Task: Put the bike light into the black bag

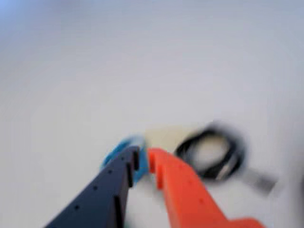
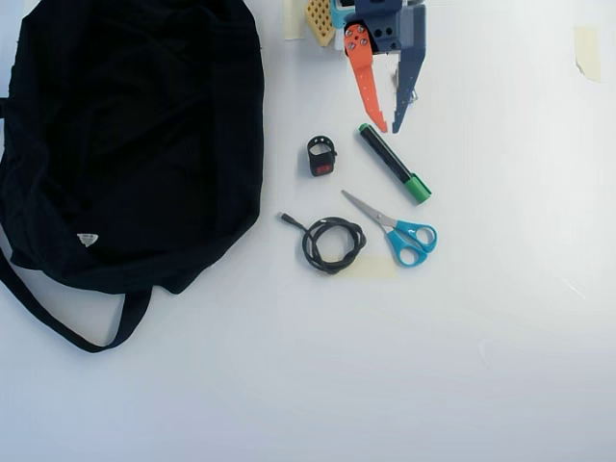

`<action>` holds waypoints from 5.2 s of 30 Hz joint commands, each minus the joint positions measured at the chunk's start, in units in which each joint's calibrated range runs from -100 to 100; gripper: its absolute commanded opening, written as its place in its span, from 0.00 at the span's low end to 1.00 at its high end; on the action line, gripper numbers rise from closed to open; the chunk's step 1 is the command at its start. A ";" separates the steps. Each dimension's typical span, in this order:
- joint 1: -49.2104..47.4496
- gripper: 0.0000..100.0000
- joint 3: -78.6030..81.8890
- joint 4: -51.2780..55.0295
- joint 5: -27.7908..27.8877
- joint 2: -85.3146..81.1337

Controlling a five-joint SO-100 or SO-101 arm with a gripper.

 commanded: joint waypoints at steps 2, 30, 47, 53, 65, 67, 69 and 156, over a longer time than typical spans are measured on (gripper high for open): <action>0.28 0.02 -13.61 -9.40 3.59 12.01; 9.70 0.02 -33.02 -25.94 3.64 42.89; 10.90 0.02 -30.86 -10.87 19.90 39.98; 10.82 0.02 -30.95 -2.25 27.45 38.74; 10.67 0.02 -39.04 28.49 33.16 38.74; 10.75 0.02 -40.39 33.49 34.79 38.74; 10.82 0.02 -41.55 36.94 36.73 38.99; 14.19 0.14 -38.68 47.79 56.45 53.92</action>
